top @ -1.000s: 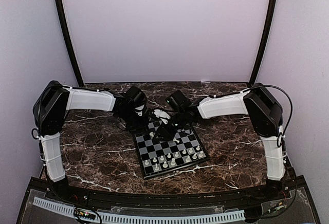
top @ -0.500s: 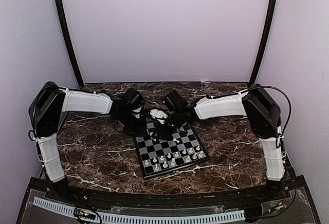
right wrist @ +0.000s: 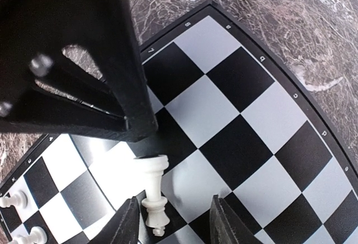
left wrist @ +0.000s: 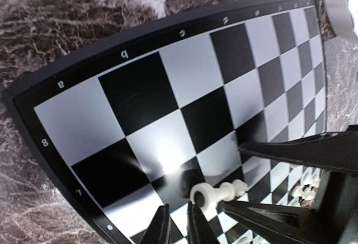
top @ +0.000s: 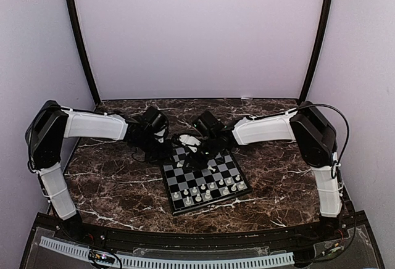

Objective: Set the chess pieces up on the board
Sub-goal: Pick up the king from the chessboard.

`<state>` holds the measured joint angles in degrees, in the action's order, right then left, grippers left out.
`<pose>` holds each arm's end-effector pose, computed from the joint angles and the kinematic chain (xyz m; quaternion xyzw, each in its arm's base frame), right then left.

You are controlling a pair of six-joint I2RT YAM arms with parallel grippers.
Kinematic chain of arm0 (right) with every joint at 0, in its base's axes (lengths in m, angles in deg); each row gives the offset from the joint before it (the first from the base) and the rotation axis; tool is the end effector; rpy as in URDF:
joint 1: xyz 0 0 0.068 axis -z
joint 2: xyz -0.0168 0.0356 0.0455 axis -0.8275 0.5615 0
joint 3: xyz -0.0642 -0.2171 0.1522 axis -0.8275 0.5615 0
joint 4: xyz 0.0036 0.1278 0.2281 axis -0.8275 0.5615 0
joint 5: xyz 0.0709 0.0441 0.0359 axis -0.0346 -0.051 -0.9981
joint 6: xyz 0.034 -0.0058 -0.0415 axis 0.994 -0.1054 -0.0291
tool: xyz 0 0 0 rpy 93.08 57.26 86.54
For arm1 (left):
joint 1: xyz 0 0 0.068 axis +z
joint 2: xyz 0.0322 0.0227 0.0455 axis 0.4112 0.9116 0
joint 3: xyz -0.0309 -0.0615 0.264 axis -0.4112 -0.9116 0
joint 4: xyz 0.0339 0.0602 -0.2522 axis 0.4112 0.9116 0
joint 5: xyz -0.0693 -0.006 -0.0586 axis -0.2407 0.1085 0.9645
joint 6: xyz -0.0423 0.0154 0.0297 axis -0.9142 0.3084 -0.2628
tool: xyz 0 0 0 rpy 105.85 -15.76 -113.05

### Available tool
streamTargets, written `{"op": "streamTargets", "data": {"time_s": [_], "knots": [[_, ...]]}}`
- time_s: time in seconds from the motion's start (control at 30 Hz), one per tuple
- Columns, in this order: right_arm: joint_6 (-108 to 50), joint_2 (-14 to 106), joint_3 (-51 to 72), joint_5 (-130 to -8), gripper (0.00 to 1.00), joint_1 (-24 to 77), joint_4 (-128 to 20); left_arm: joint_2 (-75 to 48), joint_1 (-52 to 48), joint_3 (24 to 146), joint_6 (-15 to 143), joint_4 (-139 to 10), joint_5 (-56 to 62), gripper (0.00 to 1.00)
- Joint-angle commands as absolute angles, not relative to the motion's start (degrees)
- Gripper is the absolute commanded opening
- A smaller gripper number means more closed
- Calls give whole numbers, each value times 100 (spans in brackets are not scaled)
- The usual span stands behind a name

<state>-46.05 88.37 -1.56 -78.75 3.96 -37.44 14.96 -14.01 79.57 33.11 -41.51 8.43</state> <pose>0.2788 0.3722 0.1524 -0.5238 0.7792 0.2421 0.2445 0.2871 -0.2375 0.1740 0.0015 0.9561 -0.2622 0.1305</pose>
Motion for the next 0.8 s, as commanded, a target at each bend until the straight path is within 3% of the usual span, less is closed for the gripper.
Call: {"op": "streamTargets", "data": {"time_s": [0.0, 0.17, 0.4, 0.47, 0.77], "knots": [[-4764, 8964, -87, -7791, 42, 205, -3550, 881, -1445, 7813, 3156, -4258, 633, 13], [-4965, 8998, -103, -7605, 33, 196, -3603, 407, -1446, 7655, 3124, -4177, 373, 15], [-5403, 8999, -2, -7741, 9, 204, -3551, -242, -1440, 7102, 3388, -4339, 232, 43], [-5450, 8980, -18, -7834, 3, 224, -3471, -369, -1440, 6923, 3427, -4443, 349, 46], [-5854, 8526, -826, -8757, 0, 536, -2222, -997, -1443, 6048, 2737, -5580, 1044, 50]]}}
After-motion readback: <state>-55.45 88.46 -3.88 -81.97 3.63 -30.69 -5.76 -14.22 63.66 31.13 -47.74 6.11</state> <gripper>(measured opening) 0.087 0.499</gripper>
